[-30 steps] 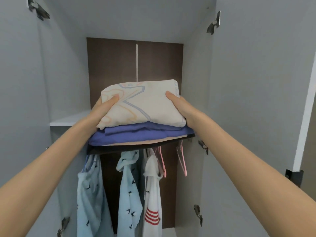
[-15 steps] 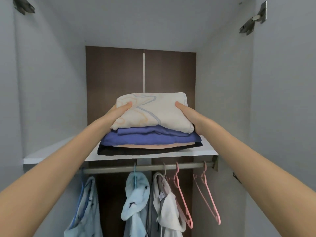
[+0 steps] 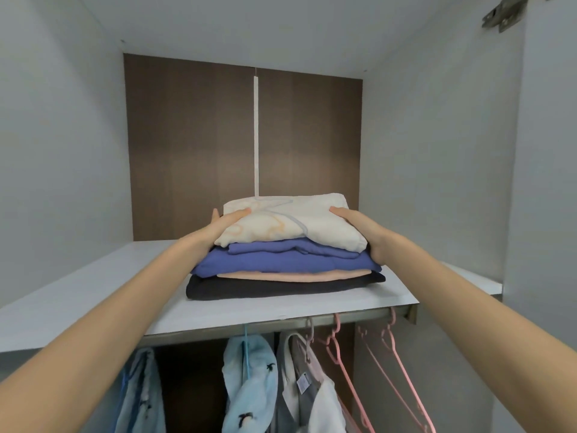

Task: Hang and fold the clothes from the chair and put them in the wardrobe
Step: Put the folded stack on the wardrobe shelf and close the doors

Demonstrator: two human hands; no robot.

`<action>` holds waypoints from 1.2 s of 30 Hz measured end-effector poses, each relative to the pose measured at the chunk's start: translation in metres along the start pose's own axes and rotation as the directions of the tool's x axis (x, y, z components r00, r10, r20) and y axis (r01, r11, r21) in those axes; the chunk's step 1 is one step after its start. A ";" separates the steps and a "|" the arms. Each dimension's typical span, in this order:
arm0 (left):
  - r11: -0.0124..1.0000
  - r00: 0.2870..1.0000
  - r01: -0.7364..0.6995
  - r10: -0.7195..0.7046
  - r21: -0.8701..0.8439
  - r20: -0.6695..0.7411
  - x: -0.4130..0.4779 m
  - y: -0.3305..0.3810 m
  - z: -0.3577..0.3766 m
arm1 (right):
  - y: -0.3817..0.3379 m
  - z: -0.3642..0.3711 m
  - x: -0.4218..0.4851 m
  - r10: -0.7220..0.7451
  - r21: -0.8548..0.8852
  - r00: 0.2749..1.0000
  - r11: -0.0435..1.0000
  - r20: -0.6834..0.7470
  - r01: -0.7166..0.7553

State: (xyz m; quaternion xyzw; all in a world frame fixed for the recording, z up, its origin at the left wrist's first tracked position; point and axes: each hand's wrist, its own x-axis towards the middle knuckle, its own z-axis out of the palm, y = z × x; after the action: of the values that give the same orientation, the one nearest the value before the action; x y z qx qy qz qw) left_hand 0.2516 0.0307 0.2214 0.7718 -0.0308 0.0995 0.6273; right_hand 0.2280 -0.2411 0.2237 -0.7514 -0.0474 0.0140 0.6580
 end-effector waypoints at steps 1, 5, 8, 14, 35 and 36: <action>1.000 1.000 -0.006 0.006 -0.015 -0.011 -0.003 -0.002 -0.001 | 0.000 0.001 0.003 -0.004 0.009 1.000 1.000 0.006 0.004; 0.995 0.996 -0.029 0.021 -0.094 -0.082 -0.017 -0.014 -0.017 | -0.001 0.020 0.024 -0.023 0.066 0.998 0.998 0.066 0.019; 0.992 0.985 -0.055 0.036 -0.111 -0.167 -0.030 -0.024 -0.042 | -0.006 0.050 0.044 -0.033 0.059 0.987 0.998 0.155 0.024; 0.985 0.926 -0.122 0.068 -0.124 -0.371 -0.056 -0.037 -0.107 | -0.022 0.131 0.061 -0.070 0.000 0.952 0.997 0.297 0.073; 0.968 0.815 0.021 0.129 0.252 -0.565 -0.125 -0.038 -0.165 | -0.026 0.193 0.015 -0.664 -0.568 0.646 0.386 0.376 0.727; 0.954 0.821 0.036 0.141 0.297 -0.553 -0.126 -0.037 -0.166 | -0.022 0.190 0.002 -0.664 -0.602 0.585 0.247 0.465 0.759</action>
State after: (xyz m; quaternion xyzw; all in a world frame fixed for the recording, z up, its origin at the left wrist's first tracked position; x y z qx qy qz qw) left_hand 0.1156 0.1909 0.1934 0.7904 0.1512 0.3457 0.4827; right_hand 0.2124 -0.0504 0.2204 -0.8427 -0.4203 -0.2630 0.2097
